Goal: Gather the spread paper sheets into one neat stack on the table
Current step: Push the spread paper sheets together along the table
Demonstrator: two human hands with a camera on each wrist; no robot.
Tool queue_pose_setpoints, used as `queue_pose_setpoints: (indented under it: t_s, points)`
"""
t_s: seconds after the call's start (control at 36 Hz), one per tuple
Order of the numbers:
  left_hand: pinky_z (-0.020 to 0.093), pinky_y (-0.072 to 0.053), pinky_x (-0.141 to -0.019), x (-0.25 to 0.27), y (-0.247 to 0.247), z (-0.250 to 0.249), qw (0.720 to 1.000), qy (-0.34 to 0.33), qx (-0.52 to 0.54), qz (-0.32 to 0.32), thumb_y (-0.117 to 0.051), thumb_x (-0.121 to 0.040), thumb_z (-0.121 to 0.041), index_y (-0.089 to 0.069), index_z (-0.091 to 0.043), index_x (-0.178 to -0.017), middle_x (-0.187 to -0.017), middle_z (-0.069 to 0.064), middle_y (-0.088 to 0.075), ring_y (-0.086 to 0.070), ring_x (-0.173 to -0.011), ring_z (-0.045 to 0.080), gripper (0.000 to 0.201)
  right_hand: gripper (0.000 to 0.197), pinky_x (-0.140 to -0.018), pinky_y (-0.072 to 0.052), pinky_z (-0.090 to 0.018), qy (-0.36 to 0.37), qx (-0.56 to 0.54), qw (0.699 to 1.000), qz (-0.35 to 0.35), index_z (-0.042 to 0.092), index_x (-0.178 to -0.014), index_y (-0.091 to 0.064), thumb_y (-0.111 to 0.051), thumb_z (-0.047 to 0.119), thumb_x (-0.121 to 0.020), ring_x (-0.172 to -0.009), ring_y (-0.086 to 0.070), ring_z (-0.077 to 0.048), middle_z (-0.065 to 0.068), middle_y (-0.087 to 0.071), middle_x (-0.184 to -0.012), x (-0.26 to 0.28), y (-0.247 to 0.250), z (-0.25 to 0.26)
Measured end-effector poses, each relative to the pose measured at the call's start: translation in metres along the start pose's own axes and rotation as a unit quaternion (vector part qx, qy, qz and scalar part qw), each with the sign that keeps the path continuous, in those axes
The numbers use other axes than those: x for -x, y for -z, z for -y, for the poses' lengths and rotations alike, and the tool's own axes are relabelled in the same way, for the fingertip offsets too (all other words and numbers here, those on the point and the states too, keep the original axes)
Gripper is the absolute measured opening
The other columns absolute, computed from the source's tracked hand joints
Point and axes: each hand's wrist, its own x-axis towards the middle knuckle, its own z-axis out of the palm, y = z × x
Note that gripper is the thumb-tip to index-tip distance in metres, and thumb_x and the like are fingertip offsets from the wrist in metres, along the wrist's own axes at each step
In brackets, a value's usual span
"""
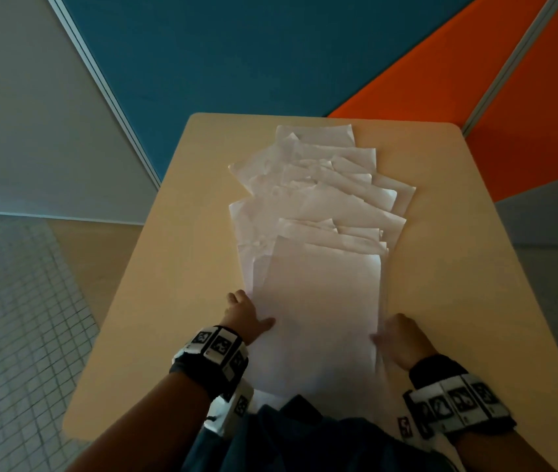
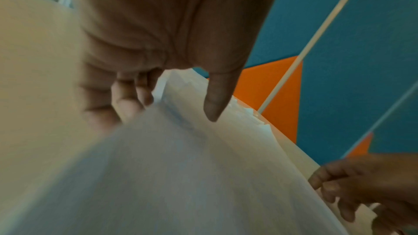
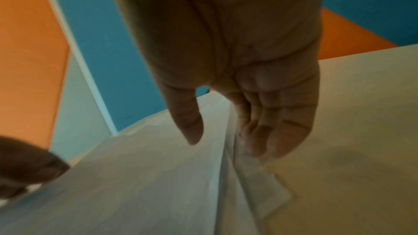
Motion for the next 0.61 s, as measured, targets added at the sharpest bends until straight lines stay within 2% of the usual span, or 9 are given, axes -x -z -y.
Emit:
queue_pose_setpoints:
  t_s: [0.06,0.11,0.19,0.36,0.42,0.5,0.61]
  points:
    - [0.042,-0.032,-0.111,-0.007,0.007,0.001,0.999,0.005,-0.006,-0.039,-0.062,-0.085,-0.039,-0.021,0.011,-0.138,-0.143,0.027,-0.027,-0.032,-0.133,0.039,0.084,0.06,-0.096,-0.044,-0.038,-0.03,-0.011,0.999,-0.042,-0.006,-0.13,-0.041,-0.058,0.034,-0.087,-0.118,-0.05,-0.039,-0.025,-0.042,-0.135,-0.006,0.01,0.003]
    - [0.042,-0.03,-0.112,-0.013,0.011,0.001,0.998,0.007,-0.006,-0.058,-0.064,-0.083,-0.037,-0.022,0.01,-0.138,-0.142,0.027,-0.027,-0.032,-0.132,0.041,0.084,0.061,-0.102,-0.041,-0.042,-0.04,-0.015,0.996,-0.075,-0.005,-0.132,-0.037,-0.057,0.033,-0.088,-0.122,-0.044,-0.04,-0.025,-0.036,-0.137,-0.012,0.015,0.008]
    - [0.043,-0.027,-0.112,-0.018,0.011,-0.003,0.998,0.0,0.005,-0.067,-0.066,-0.081,-0.037,-0.024,0.006,-0.139,-0.141,0.023,-0.027,-0.03,-0.132,0.04,0.083,0.056,-0.1,-0.04,-0.043,-0.025,-0.021,0.994,-0.107,-0.004,-0.128,-0.038,-0.058,0.03,-0.088,-0.122,-0.04,-0.04,-0.024,-0.035,-0.135,-0.017,0.011,0.021]
    - [0.043,-0.027,-0.113,-0.024,0.004,-0.018,0.998,-0.04,0.032,-0.039,-0.067,-0.082,-0.031,-0.021,0.004,-0.14,-0.146,0.02,-0.016,-0.026,-0.134,0.041,0.081,0.059,-0.106,-0.031,-0.042,0.028,0.036,0.992,-0.117,0.001,-0.141,-0.023,-0.049,0.022,-0.093,-0.125,-0.037,-0.039,-0.022,-0.029,-0.141,-0.019,-0.011,0.047]
    - [0.042,-0.028,-0.114,-0.027,0.004,-0.016,0.997,-0.05,0.046,-0.038,-0.067,-0.082,-0.029,-0.023,0.004,-0.139,-0.146,0.021,-0.018,-0.027,-0.134,0.04,0.079,0.056,-0.105,-0.032,-0.041,0.037,0.029,0.993,-0.11,0.003,-0.14,-0.027,-0.05,0.021,-0.092,-0.123,-0.039,-0.04,-0.023,-0.031,-0.138,-0.02,-0.012,0.047]
    - [0.039,-0.025,-0.116,-0.032,0.011,-0.008,0.993,-0.049,0.089,-0.066,-0.067,-0.083,-0.027,-0.021,0.005,-0.142,-0.146,0.022,-0.019,-0.027,-0.135,0.038,0.081,0.045,-0.1,-0.037,-0.043,0.024,-0.037,0.99,-0.131,-0.001,-0.127,-0.042,-0.055,0.018,-0.089,-0.117,-0.043,-0.042,-0.027,-0.037,-0.13,-0.023,-0.006,0.036]
    - [0.038,-0.025,-0.117,-0.036,0.018,-0.001,0.985,-0.052,0.139,-0.091,-0.069,-0.082,-0.02,-0.011,0.007,-0.145,-0.148,0.024,-0.017,-0.026,-0.138,0.037,0.089,0.047,-0.101,-0.038,-0.043,-0.034,-0.115,0.977,-0.178,-0.007,-0.126,-0.041,-0.056,0.018,-0.088,-0.117,-0.043,-0.044,-0.031,-0.037,-0.13,-0.027,-0.003,0.023]
